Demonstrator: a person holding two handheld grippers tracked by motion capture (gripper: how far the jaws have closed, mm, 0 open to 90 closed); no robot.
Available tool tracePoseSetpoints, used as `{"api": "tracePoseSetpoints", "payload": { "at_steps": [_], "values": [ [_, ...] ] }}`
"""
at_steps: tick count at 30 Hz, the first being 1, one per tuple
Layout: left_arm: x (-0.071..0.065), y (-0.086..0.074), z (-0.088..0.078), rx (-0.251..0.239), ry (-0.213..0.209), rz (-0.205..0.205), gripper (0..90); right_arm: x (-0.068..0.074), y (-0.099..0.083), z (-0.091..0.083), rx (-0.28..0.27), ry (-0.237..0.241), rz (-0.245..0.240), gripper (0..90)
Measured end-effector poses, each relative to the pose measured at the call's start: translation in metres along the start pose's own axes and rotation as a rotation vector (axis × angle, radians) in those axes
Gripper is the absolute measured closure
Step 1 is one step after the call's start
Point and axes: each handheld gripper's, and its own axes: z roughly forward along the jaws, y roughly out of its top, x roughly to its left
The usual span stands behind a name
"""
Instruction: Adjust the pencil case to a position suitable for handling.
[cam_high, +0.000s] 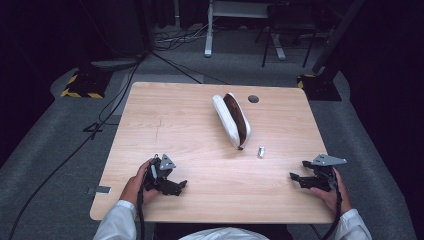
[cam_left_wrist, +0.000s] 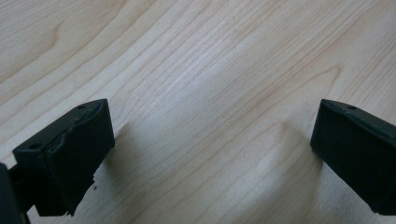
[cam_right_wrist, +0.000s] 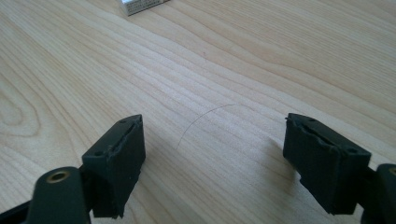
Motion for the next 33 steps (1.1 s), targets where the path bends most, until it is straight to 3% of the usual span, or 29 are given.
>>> {"api": "tracePoseSetpoints", "payload": {
  "at_steps": [2, 11, 13, 16, 19, 23, 33],
  "values": [
    [0.000, 0.002, 0.001, 0.005, -0.003, 0.024, 0.3, 0.000, 0.000, 0.000, -0.001, 0.003, -0.002, 21.4],
    [-0.006, 0.007, 0.006, 0.003, -0.035, 0.043, 0.1, 0.004, 0.011, 0.010, 0.014, 0.053, -0.056, 21.4],
    [-0.008, 0.007, 0.006, 0.005, -0.046, 0.067, 0.2, 0.004, 0.020, 0.017, 0.037, 0.065, -0.066, 21.7],
    [-0.012, 0.008, 0.007, 0.003, -0.049, 0.058, 0.1, 0.005, 0.032, 0.028, 0.053, 0.080, -0.078, 21.7],
    [-0.016, 0.010, 0.009, 0.006, -0.068, 0.082, 0.1, 0.006, 0.044, 0.040, 0.062, 0.106, -0.112, 21.3],
    [-0.022, 0.017, 0.015, 0.007, -0.086, 0.102, 0.0, 0.009, 0.059, 0.063, 0.018, 0.143, -0.140, 21.6],
    [-0.033, 0.034, 0.030, 0.005, -0.087, 0.110, 0.5, 0.027, 0.089, 0.094, 0.026, 0.182, -0.182, 22.5]
  ]
}}
